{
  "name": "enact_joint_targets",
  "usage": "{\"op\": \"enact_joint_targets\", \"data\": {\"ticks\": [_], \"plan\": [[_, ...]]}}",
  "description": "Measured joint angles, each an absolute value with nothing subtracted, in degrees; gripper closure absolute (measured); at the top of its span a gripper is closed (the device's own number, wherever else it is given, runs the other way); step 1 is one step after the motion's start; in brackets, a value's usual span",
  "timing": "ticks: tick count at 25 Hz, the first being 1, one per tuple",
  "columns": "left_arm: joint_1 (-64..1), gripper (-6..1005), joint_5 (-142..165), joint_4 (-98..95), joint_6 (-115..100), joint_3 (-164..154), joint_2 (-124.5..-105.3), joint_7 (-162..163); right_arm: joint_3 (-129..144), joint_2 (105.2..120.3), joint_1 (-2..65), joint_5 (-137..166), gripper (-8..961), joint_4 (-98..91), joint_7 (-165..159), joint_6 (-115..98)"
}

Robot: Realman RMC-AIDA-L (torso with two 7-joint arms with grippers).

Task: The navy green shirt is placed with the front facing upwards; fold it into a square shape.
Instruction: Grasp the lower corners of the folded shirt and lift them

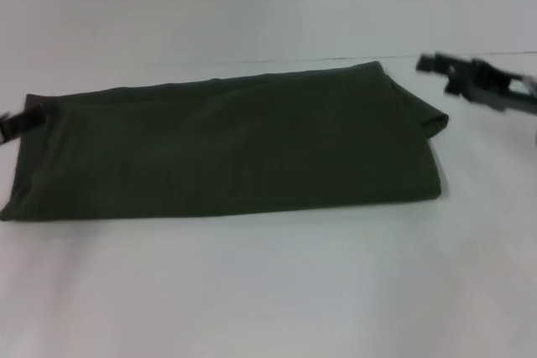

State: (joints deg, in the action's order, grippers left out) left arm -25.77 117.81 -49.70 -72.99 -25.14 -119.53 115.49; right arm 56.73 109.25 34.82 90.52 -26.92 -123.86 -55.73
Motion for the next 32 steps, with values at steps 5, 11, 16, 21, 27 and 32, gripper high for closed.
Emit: {"op": "enact_joint_targets", "data": {"ticks": [5, 11, 16, 21, 27, 32], "plan": [[-28.2, 342, 133.7, -56.2, -80.6, -24.4, -117.10, 117.7, 55.7, 107.42, 34.0, 100.2, 9, -27.2, -128.0, -62.7], [-30.0, 341, 142.2, -57.0, -78.1, -28.1, -117.13, 117.2, 55.6, 108.02, 33.3, 103.5, 8, -27.2, -127.2, -63.7], [-29.3, 334, 144.9, -57.0, -73.9, -31.8, -117.99, 116.5, 55.9, 108.26, 33.2, 104.1, 8, -27.2, -126.9, -63.8], [-29.4, 329, 149.3, -57.3, -73.0, -33.1, -118.44, 117.2, 56.1, 108.30, 33.3, 104.2, 11, -27.2, -126.9, -64.0], [-29.3, 329, 150.0, -57.3, -71.1, -33.3, -118.63, 117.4, 56.0, 108.77, 33.5, 105.9, 9, -27.2, -126.9, -63.8], [-29.4, 329, 150.4, -56.5, -68.8, -34.0, -119.05, 117.4, 56.0, 109.30, 33.9, 107.7, 9, -27.3, -126.9, -63.6]]}}
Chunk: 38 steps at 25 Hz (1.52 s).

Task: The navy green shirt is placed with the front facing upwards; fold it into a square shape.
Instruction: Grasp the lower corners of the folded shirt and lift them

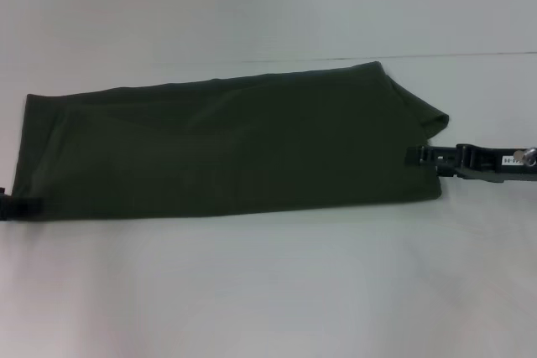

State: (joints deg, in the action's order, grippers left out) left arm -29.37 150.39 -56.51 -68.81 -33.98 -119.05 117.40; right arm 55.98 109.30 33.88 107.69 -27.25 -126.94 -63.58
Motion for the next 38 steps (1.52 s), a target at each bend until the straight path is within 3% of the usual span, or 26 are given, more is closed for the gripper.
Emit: {"op": "enact_joint_targets", "data": {"ticks": [8, 23, 28, 38], "plan": [[-30.0, 328, 153.0, -55.4, -65.6, -34.8, -119.98, 117.8, 55.8, 109.60, 34.0, 108.5, 10, -27.3, -127.0, -63.5], [-30.7, 337, 154.7, -55.6, -68.6, -36.2, -119.64, 119.1, 55.8, 109.69, 33.7, 108.5, 10, -27.3, -127.0, -63.6], [-31.1, 398, 156.0, -55.6, -68.4, -37.0, -119.61, 119.9, 55.8, 109.68, 33.7, 108.5, 10, -27.3, -127.0, -63.5], [-31.5, 619, 156.1, -55.6, -68.2, -37.1, -119.44, 119.3, 55.7, 109.28, 33.5, 108.5, 11, -27.3, -127.4, -63.8]]}}
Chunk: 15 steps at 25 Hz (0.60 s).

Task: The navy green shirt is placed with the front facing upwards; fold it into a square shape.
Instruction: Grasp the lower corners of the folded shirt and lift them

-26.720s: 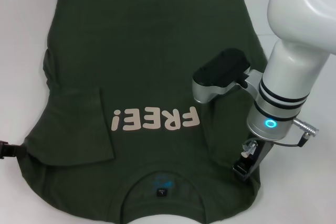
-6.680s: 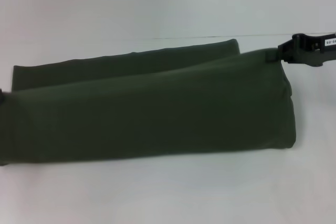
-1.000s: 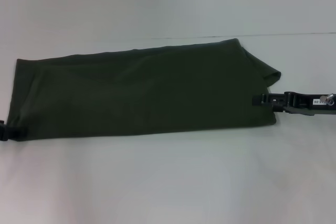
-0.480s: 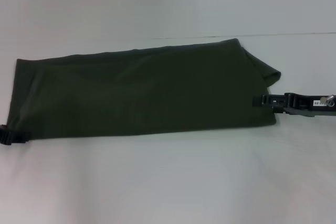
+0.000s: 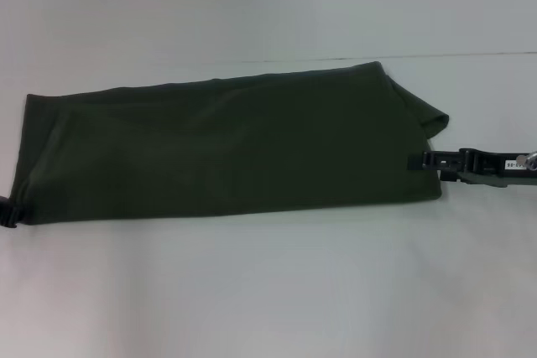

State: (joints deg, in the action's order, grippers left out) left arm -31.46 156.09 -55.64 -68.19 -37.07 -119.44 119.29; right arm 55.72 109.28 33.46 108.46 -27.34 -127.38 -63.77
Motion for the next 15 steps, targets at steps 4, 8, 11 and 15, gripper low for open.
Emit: {"op": "enact_joint_targets", "data": {"ticks": [4, 8, 11, 15], "plan": [[-31.5, 756, 156.1, -55.6, -68.2, -37.6, -119.44, 119.1, 55.7, 108.67, 33.7, 108.5, 11, -27.3, -128.1, -64.6], [-31.6, 909, 156.1, -55.7, -68.6, -37.6, -119.32, 119.1, 55.7, 107.17, 34.4, 110.7, 10, -30.1, -134.3, -67.7], [-31.7, 982, 156.1, -55.8, -68.8, -37.6, -119.17, 119.1, 55.5, 106.32, 35.7, 117.3, 8, -36.0, -144.1, -70.7], [-32.0, 982, 156.1, -55.8, -68.9, -37.5, -119.03, 119.0, 50.1, 106.05, 40.4, 131.7, 9, -41.7, -153.5, -75.5]]}}
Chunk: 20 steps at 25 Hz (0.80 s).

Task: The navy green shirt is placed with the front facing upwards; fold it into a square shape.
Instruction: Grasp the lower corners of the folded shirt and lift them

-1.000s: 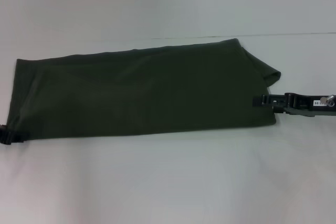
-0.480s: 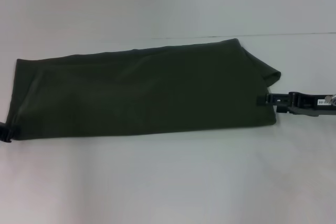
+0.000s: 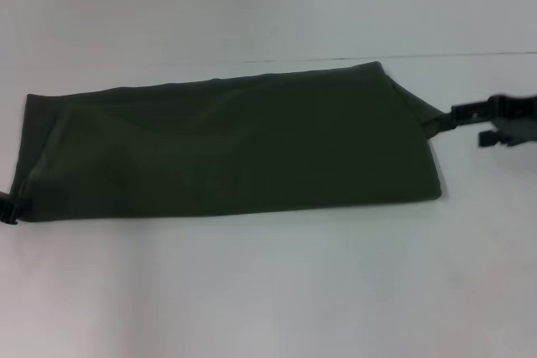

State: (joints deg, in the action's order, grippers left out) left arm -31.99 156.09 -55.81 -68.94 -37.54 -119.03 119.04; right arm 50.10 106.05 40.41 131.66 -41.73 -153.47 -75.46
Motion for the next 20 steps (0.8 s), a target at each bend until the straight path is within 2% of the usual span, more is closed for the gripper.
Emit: {"op": "enact_joint_targets", "data": {"ticks": [2, 6, 20], "plan": [[-32.1, 982, 156.1, -55.8, -69.2, -37.5, -118.97, 119.0, 46.6, 106.53, 43.6, 139.8, 9, -41.8, -155.3, -77.3], [-32.2, 982, 156.1, -55.8, -69.4, -37.5, -118.96, 119.0, 46.1, 108.49, 48.0, 149.7, 20, -40.1, -156.8, -77.6], [-32.3, 981, 156.1, -55.7, -69.6, -37.5, -119.00, 118.9, 46.8, 112.14, 48.4, 150.7, 57, -36.2, -155.9, -71.8]]}}
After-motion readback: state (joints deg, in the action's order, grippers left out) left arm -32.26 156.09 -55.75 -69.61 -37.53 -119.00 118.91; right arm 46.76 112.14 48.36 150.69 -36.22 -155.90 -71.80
